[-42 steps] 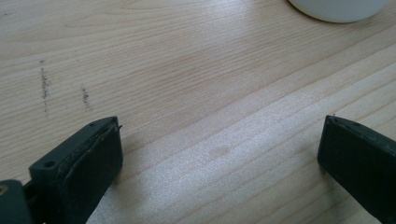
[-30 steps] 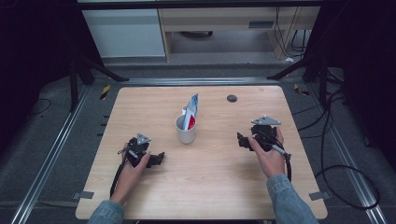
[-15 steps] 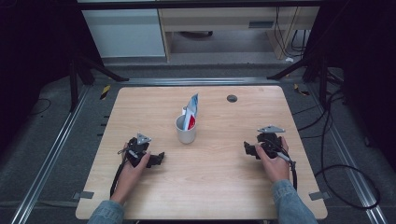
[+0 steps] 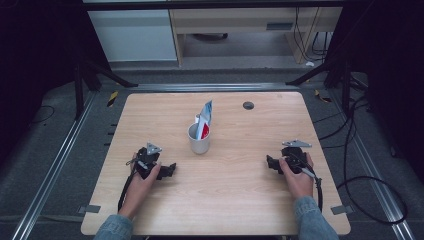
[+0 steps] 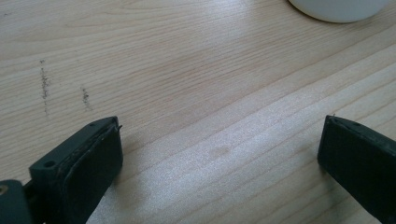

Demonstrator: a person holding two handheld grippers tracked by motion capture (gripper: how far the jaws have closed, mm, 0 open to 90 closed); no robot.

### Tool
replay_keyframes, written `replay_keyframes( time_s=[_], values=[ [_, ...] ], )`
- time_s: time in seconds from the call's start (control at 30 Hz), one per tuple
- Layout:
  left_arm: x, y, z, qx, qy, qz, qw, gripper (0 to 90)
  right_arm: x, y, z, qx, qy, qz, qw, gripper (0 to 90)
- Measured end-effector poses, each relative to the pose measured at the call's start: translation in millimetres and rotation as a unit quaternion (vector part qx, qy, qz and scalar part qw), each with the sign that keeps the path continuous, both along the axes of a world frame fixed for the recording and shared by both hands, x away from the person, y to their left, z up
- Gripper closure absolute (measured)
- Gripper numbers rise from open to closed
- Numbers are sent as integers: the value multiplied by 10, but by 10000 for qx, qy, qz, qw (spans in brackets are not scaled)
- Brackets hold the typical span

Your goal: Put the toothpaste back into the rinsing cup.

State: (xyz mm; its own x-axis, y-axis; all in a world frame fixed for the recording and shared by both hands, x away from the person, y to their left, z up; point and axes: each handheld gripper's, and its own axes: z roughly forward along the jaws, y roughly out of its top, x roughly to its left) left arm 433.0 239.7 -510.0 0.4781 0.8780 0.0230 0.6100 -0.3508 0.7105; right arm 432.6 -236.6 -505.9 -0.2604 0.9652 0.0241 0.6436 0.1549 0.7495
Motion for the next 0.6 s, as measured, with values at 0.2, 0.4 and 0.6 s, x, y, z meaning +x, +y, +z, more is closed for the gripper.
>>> replay_keyframes(
  time_s=[0.2,0.4,0.6],
  values=[
    [0,0,0,0,0,0,10000,0,2,11,-66,47,28,-53,10000,96],
    [0,0,0,2,1,-1,10000,0,6,59,-77,-173,22,-62,9998,70],
    [0,0,0,1,0,-2,10000,0,16,132,-83,-164,105,-215,9996,22]
  ],
)
